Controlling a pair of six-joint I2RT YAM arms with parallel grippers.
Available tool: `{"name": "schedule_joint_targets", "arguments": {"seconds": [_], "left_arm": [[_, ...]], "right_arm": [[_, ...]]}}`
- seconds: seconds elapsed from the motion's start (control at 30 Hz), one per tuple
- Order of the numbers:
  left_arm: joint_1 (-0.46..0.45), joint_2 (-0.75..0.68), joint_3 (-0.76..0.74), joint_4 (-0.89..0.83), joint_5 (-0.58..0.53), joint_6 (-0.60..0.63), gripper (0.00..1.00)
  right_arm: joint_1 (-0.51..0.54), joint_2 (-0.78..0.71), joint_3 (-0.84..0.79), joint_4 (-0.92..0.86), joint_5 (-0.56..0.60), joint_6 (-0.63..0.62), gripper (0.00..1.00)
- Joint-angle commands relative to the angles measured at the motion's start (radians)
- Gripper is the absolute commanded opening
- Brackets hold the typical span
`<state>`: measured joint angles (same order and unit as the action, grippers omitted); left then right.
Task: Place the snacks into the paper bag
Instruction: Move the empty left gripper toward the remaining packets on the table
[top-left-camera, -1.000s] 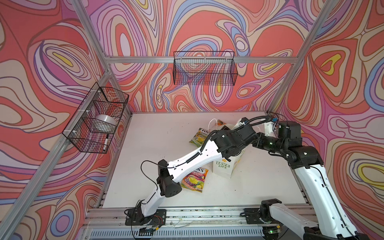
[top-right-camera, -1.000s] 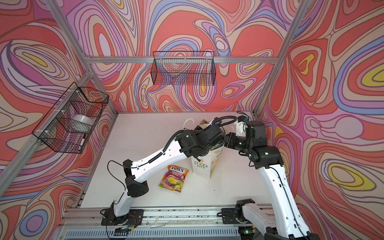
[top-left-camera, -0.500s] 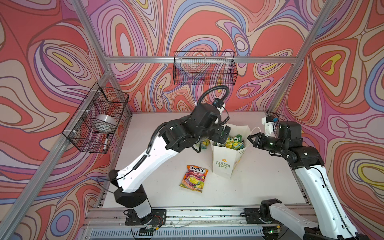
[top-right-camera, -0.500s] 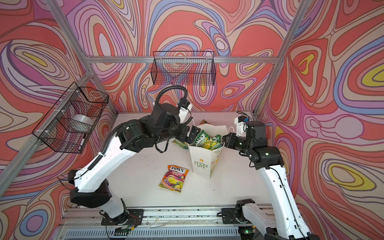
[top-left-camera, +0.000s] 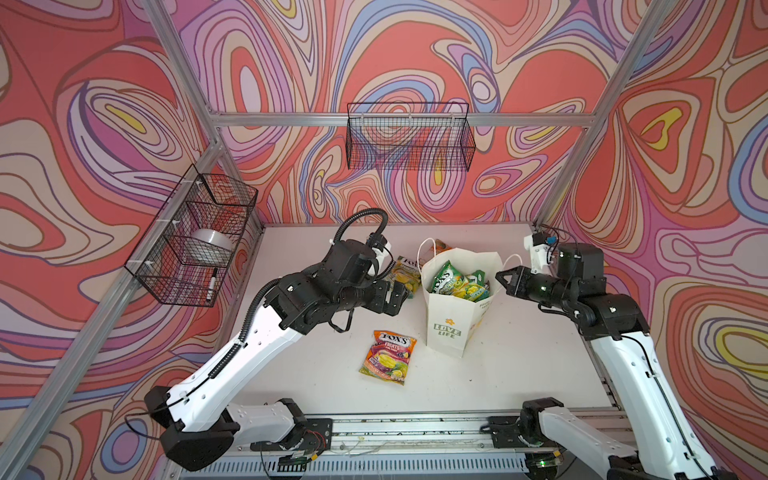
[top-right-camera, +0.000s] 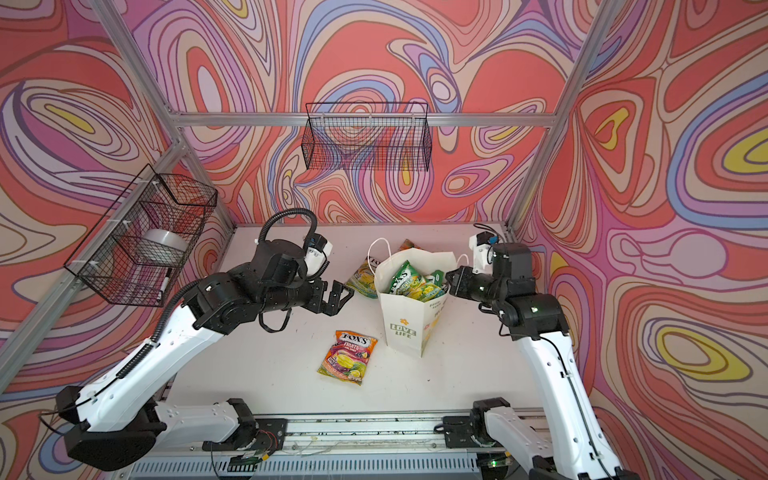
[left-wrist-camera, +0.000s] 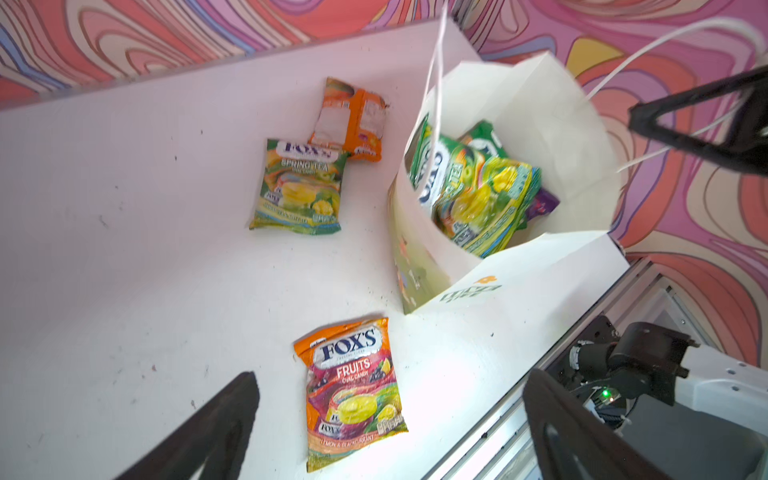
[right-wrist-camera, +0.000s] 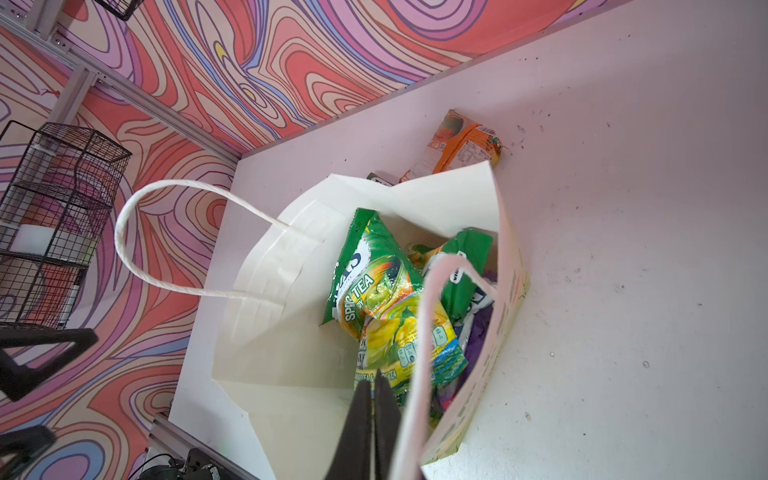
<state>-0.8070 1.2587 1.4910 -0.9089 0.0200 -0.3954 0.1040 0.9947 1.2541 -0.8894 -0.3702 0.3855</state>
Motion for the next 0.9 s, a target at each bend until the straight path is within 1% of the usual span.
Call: {"name": "schedule_joint_targets", "arguments": {"seconds": [0.0,0.13,0.23,0.4,0.53,0.7,0.8,0.87], "left_arm": [[0.002,0.023,-0.096,-0.053,0.057,-0.045,1.00],[0.002,0.068,-0.221,-0.037,0.090,-0.083,1.00],[0.002,0.115,-0.313,0.006,0.127,-0.111,1.00],[-0.018,0.219,-0.400,0.061,0.156,-0.133,1.00],[-0.046,0.291,-0.420,0.085,0.129,-0.138,1.00],[-0.076,0.380,-0.398,0.098,0.042,-0.145,1.00],[-0.078,0.421,-0.377,0.111,0.014,-0.141,1.00],[-0.080,0.442,-0.364,0.099,-0.031,-0.153,1.00]], "right_arm": [[-0.001,-0.024,-0.009,0.048,-0.003,-0.008,0.00],[-0.001,-0.027,-0.013,0.049,-0.002,-0.007,0.00],[0.000,-0.029,-0.016,0.046,0.000,-0.008,0.00],[0.000,-0.039,-0.021,0.039,0.004,-0.008,0.00],[-0.001,-0.045,-0.023,0.030,0.008,-0.014,0.00],[-0.002,-0.050,-0.033,0.032,0.010,-0.013,0.00],[-0.001,-0.049,-0.035,0.034,0.011,-0.011,0.00],[-0.001,-0.051,-0.033,0.031,0.011,-0.011,0.00]]}}
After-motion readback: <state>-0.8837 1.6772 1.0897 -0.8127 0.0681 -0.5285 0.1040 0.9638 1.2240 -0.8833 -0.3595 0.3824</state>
